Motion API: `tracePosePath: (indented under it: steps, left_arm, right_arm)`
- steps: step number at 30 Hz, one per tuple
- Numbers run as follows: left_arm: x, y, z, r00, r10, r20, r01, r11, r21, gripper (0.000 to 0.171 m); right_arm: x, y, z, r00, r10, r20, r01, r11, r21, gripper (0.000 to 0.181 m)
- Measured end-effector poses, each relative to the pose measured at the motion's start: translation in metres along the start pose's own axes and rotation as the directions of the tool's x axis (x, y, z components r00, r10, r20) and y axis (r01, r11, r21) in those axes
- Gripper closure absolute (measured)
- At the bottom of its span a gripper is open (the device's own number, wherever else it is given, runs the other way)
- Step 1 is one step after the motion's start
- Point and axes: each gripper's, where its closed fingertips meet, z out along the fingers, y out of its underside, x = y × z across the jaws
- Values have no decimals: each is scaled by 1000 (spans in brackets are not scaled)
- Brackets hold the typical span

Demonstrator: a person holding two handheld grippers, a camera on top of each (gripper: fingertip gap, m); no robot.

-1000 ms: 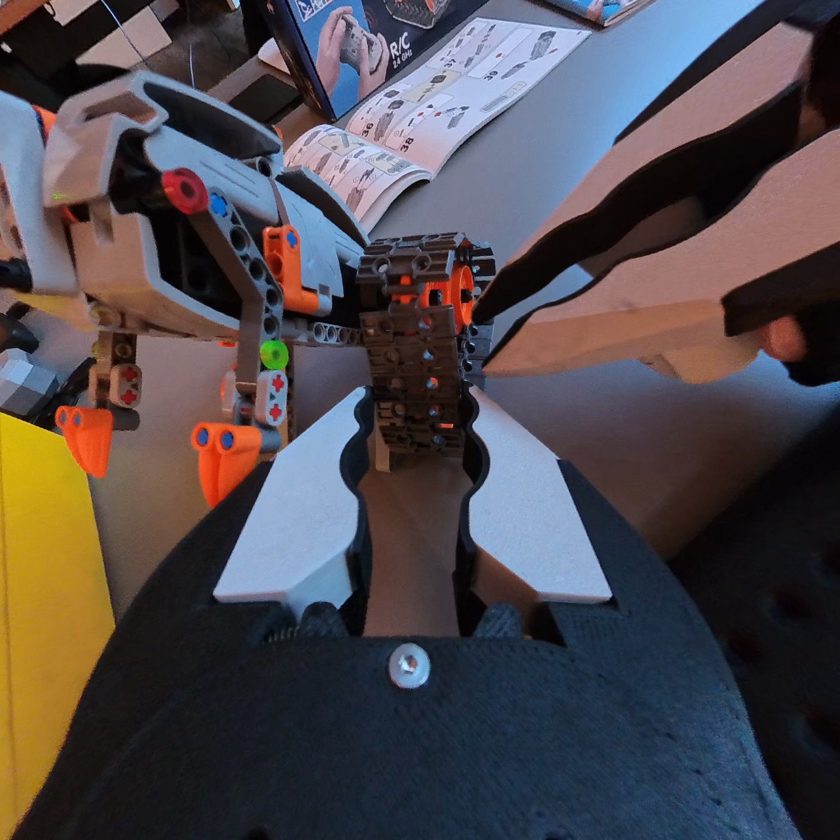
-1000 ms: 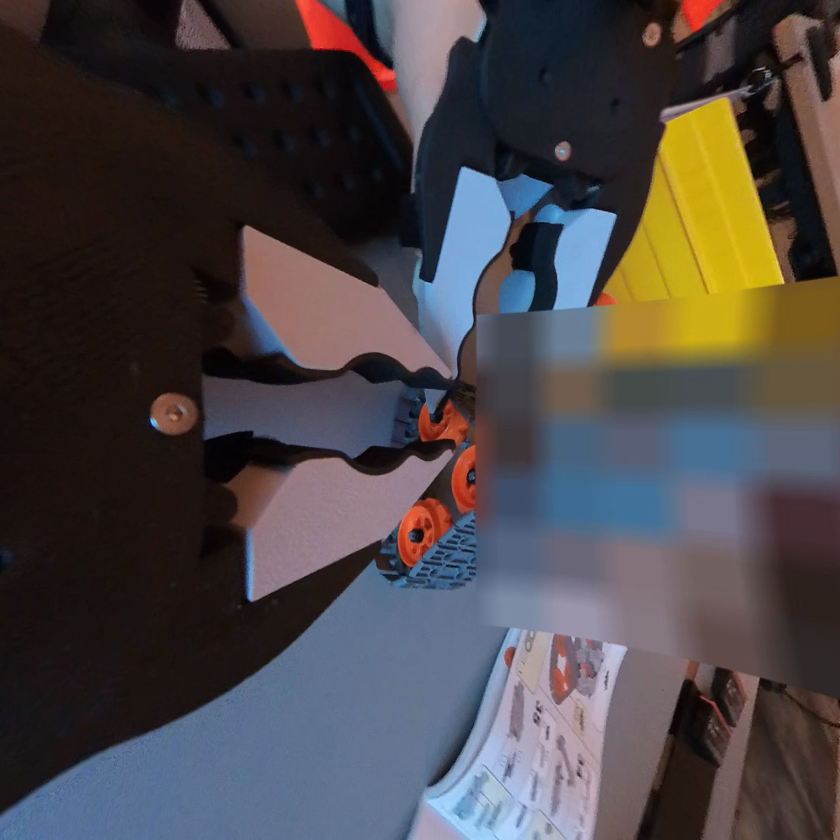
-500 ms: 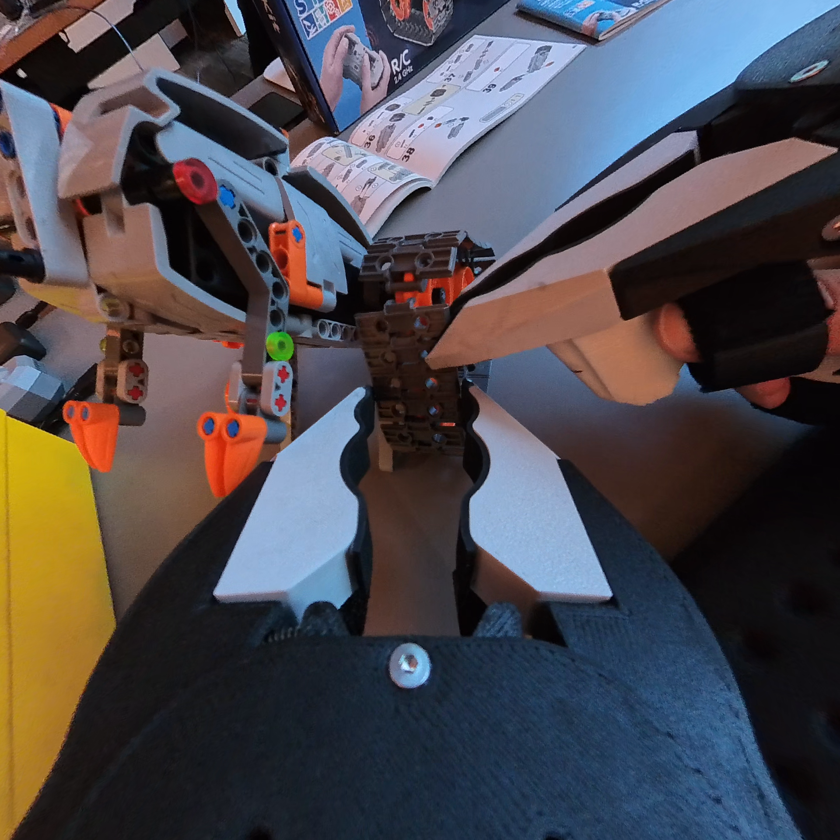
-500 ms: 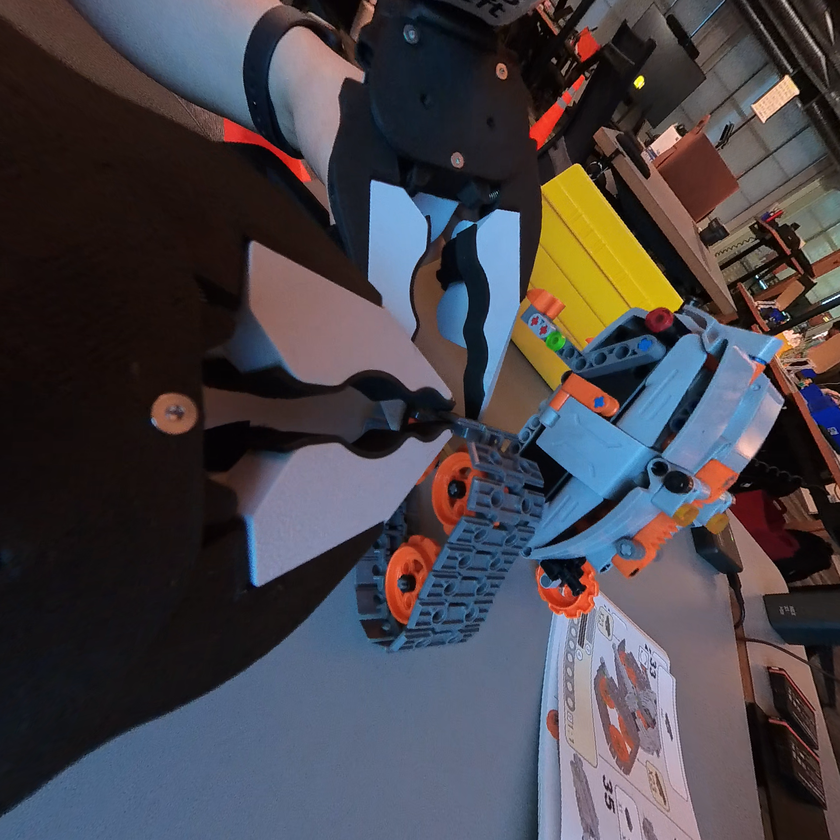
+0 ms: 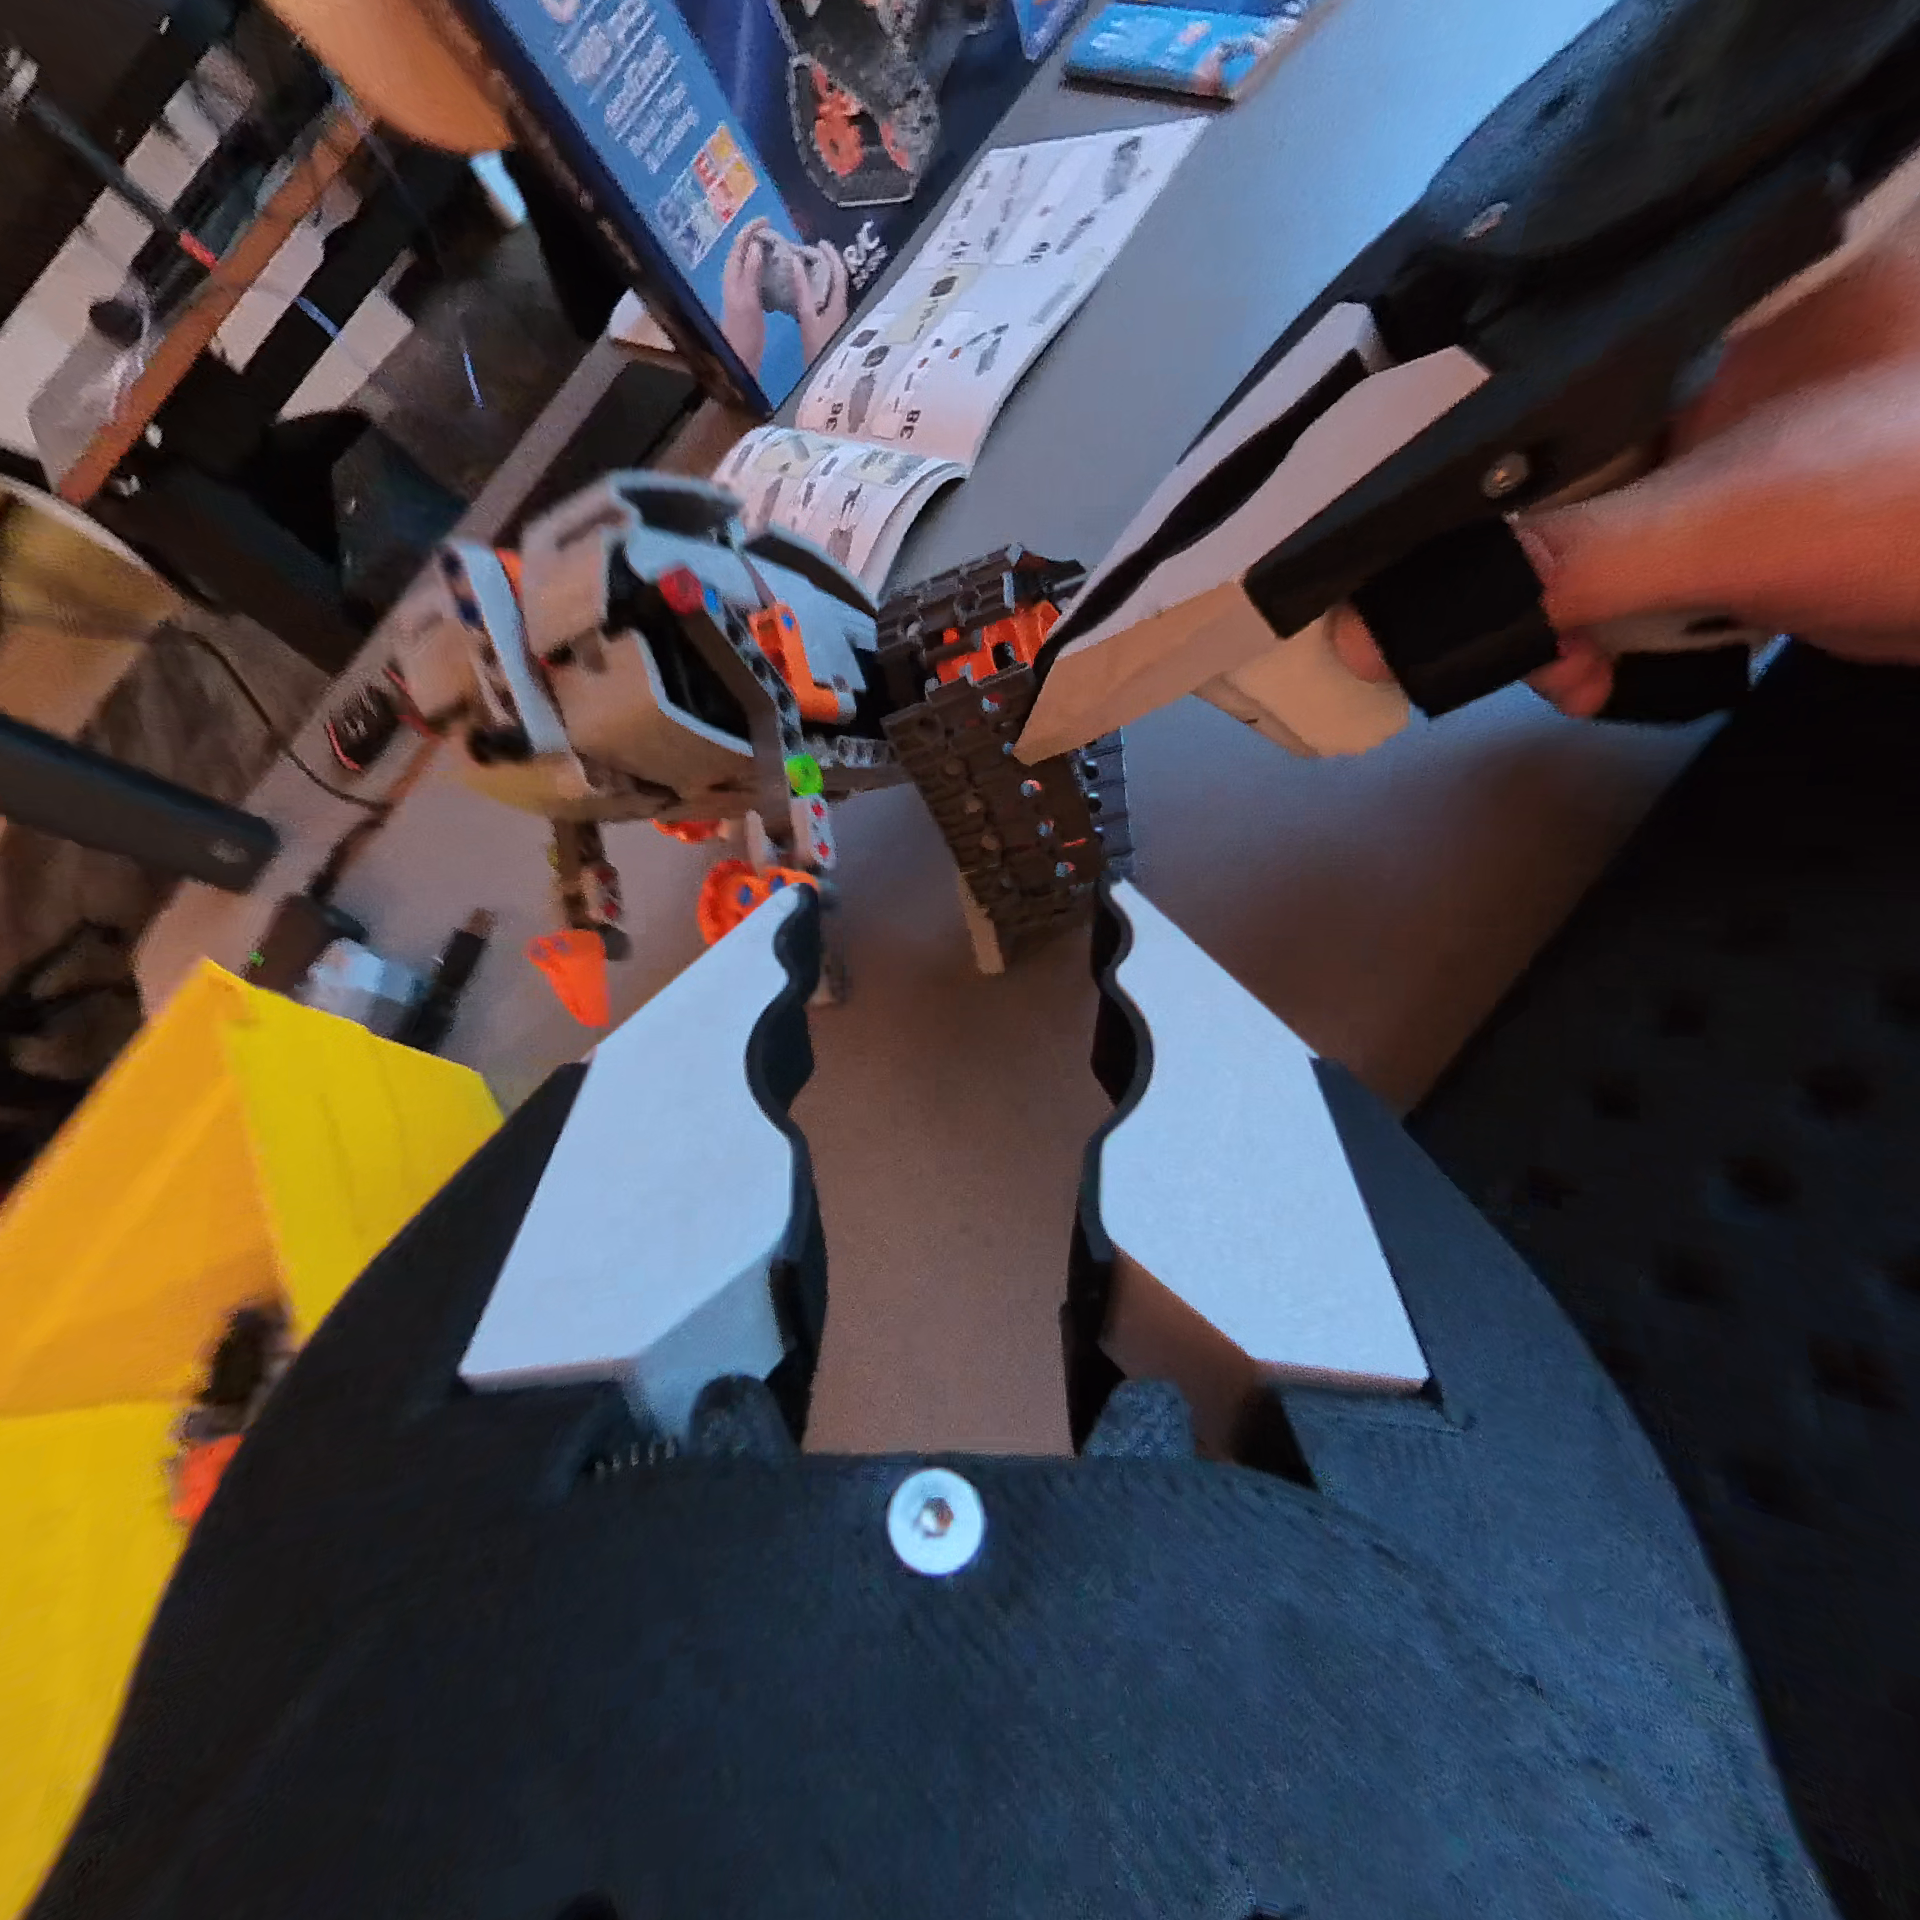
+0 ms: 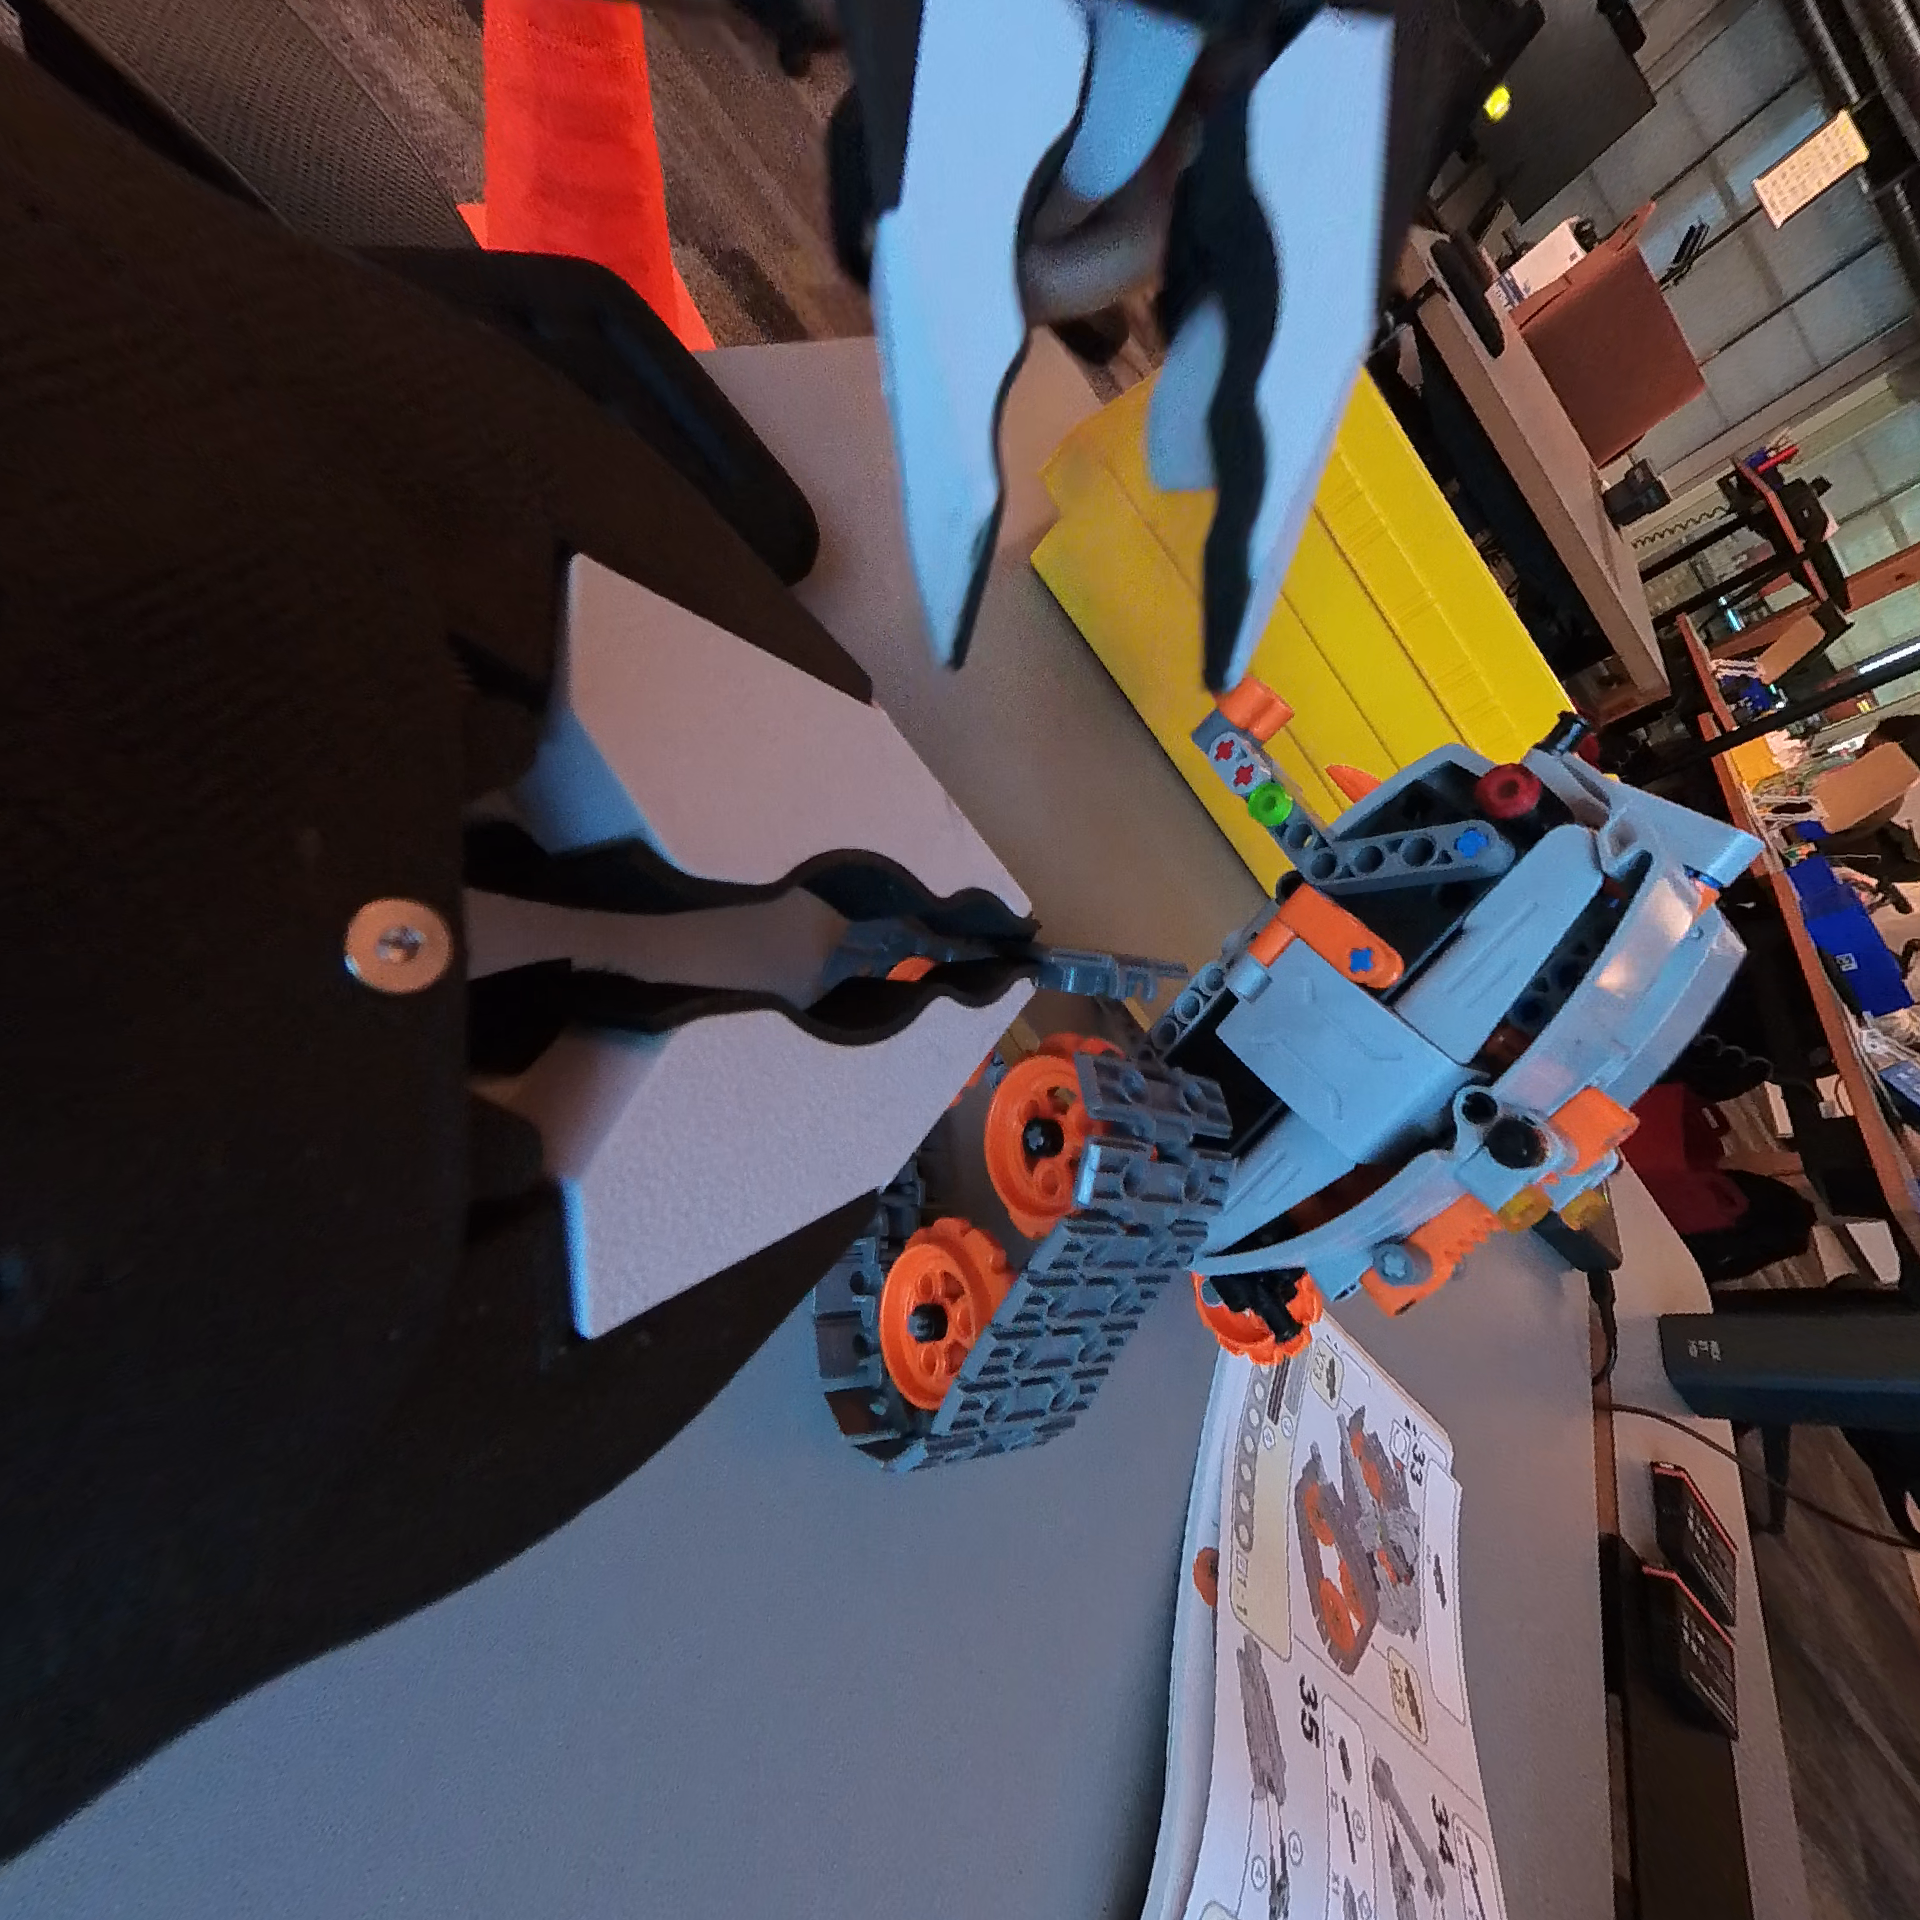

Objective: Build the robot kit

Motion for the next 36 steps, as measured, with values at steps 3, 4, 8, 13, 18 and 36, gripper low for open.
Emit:
tracePosePath:
  steps: [3,4,8,13,18,36]
  left_arm:
    - [-3,-26,-14,988,108,-109,-109,994,-4,119]
    - [0,-40,-19,979,121,-165,-120,993,15,119]
    - [-3,-82,-19,905,349,-245,-342,937,72,119]
    - [-12,-82,20,732,511,-450,-596,800,-62,120]
    - [-6,-73,49,612,498,-614,-697,707,-121,126]
    - [13,-58,70,436,223,-872,-695,699,-168,107]
  right_arm:
    - [2,0,-1,1000,27,8,-27,1000,6,180]
    - [3,0,-2,999,36,10,-36,999,7,180]
    - [4,0,-4,1000,21,4,-21,1000,7,180]
    - [6,-1,-5,999,33,4,-33,999,14,180]
    - [6,-3,-7,1000,16,-1,-16,1000,27,180]
    - [26,-7,-18,997,76,-16,-75,996,54,180]
